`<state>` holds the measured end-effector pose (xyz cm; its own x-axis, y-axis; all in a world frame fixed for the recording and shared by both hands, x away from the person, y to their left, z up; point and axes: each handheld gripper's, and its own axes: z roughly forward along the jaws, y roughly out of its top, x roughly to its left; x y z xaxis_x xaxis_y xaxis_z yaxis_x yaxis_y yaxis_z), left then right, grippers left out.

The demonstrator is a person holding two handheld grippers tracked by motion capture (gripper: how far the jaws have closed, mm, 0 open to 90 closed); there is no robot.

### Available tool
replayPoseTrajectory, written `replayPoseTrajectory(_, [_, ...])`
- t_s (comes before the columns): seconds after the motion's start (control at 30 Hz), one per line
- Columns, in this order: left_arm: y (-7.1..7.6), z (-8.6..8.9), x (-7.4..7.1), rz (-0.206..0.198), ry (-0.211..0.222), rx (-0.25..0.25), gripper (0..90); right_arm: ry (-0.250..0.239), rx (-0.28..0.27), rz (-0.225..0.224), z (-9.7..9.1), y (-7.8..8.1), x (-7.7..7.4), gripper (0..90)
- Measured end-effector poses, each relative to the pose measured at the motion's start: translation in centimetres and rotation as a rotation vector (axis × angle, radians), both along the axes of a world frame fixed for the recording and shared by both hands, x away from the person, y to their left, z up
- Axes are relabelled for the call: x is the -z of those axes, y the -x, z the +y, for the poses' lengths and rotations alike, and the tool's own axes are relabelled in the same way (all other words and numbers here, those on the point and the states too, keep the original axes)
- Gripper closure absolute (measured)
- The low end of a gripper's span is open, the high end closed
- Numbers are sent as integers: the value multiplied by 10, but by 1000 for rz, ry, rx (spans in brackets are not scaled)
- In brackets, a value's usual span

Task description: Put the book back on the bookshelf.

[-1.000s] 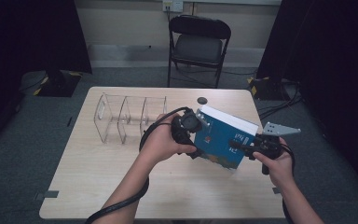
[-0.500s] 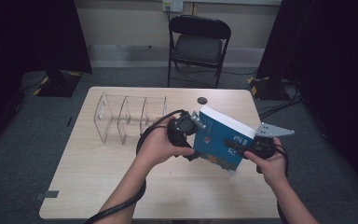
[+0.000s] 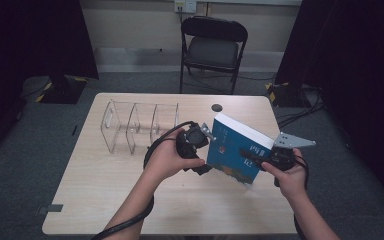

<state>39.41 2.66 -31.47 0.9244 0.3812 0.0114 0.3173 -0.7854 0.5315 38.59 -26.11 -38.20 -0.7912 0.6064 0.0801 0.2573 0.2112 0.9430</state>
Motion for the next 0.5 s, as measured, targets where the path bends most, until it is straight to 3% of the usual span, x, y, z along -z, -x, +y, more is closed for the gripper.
replayPoseTrajectory(0.23, [-1, 6, -1, 0, 4, -15, 212, -28, 36, 14, -1, 0, -1, 615])
replayPoseTrajectory(0.4, [-2, 10, 1, 6, -3, -20, 212, -24, 26, 2, -1, 4, -3, 615])
replayPoseTrajectory(0.5, [-1, 10, 2, 9, -1, -28, 212, -50, 22, -1, -2, 7, -6, 616])
